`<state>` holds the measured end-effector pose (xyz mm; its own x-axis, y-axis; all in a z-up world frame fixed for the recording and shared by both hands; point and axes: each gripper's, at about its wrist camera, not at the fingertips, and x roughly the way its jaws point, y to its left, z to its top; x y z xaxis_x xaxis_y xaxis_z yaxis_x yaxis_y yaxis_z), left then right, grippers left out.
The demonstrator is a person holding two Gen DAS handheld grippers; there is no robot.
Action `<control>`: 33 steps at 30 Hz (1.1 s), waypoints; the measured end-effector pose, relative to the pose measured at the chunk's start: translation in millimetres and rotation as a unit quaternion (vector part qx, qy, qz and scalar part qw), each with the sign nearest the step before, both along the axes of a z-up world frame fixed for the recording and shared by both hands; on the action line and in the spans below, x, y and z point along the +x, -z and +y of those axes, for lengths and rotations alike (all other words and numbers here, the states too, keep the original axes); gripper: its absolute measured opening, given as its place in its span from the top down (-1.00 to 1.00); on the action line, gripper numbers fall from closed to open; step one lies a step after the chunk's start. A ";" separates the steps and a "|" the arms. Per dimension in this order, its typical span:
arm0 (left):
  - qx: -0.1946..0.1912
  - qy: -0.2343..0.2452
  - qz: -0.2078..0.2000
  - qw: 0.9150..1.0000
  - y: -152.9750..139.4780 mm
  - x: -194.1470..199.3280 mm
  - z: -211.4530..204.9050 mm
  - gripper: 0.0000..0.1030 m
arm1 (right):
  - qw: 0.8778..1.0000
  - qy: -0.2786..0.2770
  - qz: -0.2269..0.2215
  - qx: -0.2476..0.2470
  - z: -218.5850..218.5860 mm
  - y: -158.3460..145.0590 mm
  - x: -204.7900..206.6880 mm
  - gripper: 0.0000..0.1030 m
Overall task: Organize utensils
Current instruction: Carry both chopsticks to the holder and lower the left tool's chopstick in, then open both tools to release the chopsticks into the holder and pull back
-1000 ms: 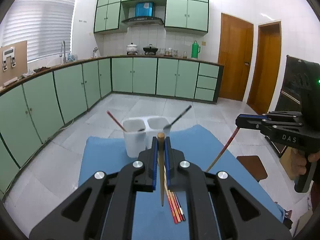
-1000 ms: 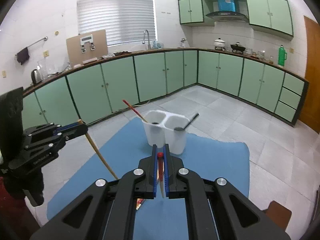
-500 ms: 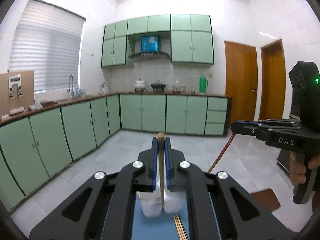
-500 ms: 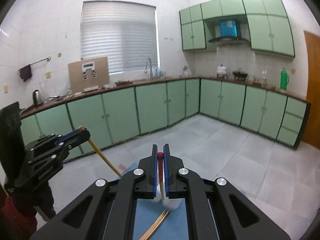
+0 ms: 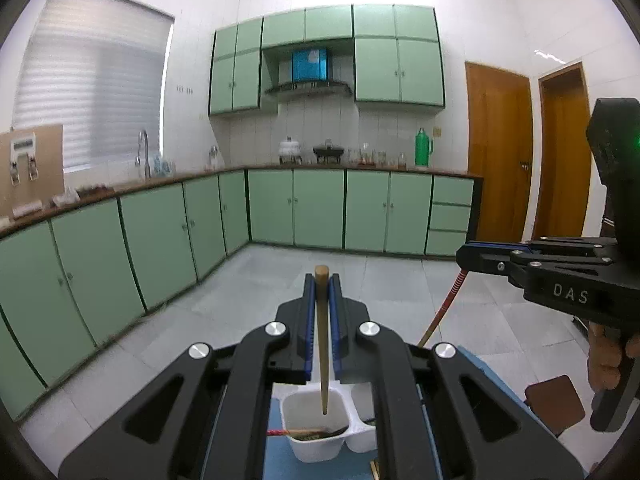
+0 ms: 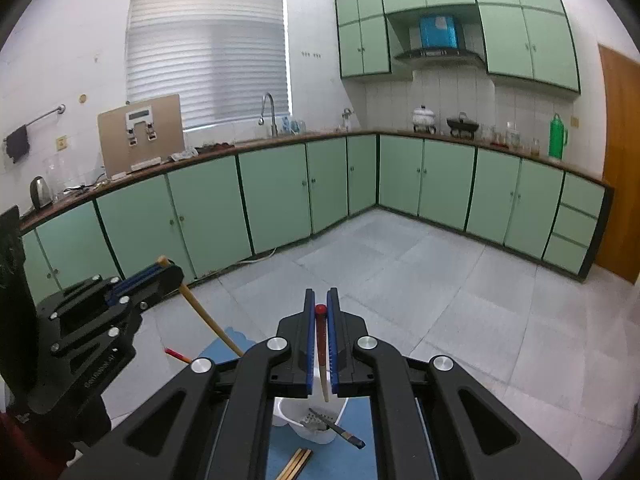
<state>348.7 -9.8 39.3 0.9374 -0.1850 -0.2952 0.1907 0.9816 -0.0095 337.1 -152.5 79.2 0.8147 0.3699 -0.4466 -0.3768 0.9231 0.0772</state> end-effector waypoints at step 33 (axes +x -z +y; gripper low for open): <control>0.019 -0.036 0.136 0.990 129.1 -151.8 54.1 -0.36 | 0.991 0.130 0.041 0.007 -59.3 126.4 -178.4 -0.88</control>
<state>196.9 44.3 -89.7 0.8323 -0.1044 -0.5445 0.1150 0.9933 -0.0146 158.7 -211.9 -47.2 0.8442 0.1582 -0.5122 -0.1176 0.9868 0.1110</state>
